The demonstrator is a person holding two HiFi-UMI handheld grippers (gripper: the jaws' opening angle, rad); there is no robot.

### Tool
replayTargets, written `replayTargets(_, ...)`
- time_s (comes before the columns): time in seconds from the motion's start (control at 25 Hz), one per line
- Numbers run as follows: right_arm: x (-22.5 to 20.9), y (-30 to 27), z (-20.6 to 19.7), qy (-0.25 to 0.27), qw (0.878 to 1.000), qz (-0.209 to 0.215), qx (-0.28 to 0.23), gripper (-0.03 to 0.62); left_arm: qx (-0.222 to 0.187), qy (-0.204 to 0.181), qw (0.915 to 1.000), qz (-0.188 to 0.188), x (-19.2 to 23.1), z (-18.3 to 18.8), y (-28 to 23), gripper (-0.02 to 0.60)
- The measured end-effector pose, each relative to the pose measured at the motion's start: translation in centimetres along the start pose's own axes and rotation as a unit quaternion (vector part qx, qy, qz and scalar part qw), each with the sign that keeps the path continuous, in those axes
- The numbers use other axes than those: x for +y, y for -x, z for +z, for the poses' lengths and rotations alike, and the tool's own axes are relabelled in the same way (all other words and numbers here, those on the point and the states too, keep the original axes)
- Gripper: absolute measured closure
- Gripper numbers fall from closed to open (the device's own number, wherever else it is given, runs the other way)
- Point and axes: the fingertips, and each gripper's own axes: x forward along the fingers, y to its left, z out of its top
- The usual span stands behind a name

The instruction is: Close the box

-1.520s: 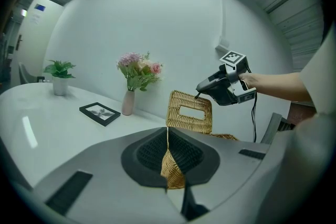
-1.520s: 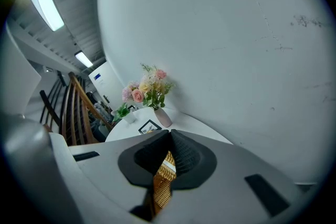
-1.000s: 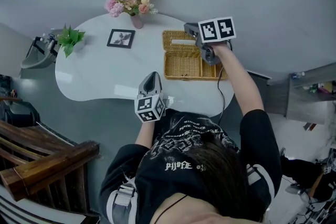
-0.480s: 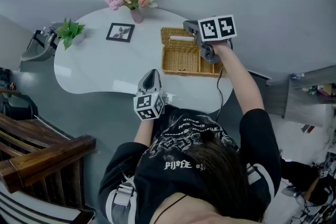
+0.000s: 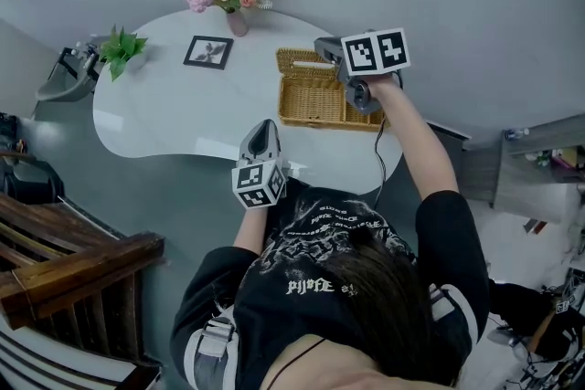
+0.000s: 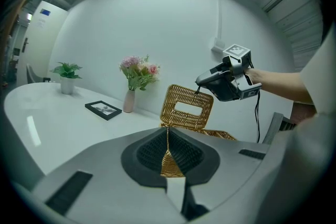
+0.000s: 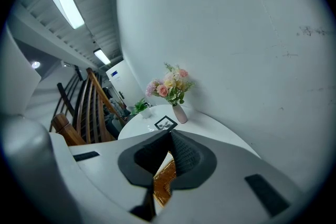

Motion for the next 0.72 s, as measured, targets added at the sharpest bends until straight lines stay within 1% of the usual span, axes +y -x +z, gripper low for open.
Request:
replayTargets(0.48, 1.3, 1.1, -1.9, 0.005, 1.000, 0.013, 0.003, 0.557, -0.008, 0.003, 1.0000, 0.002, -0.9, -0.7, 1.2, 0.555)
replayTargets(0.72, 2.2, 1.2, -2.8, 0.006, 1.000, 0.019, 0.003, 0.559, -0.012, 0.001, 0.9999, 0.008, -0.5, -0.8, 1.8, 0.555)
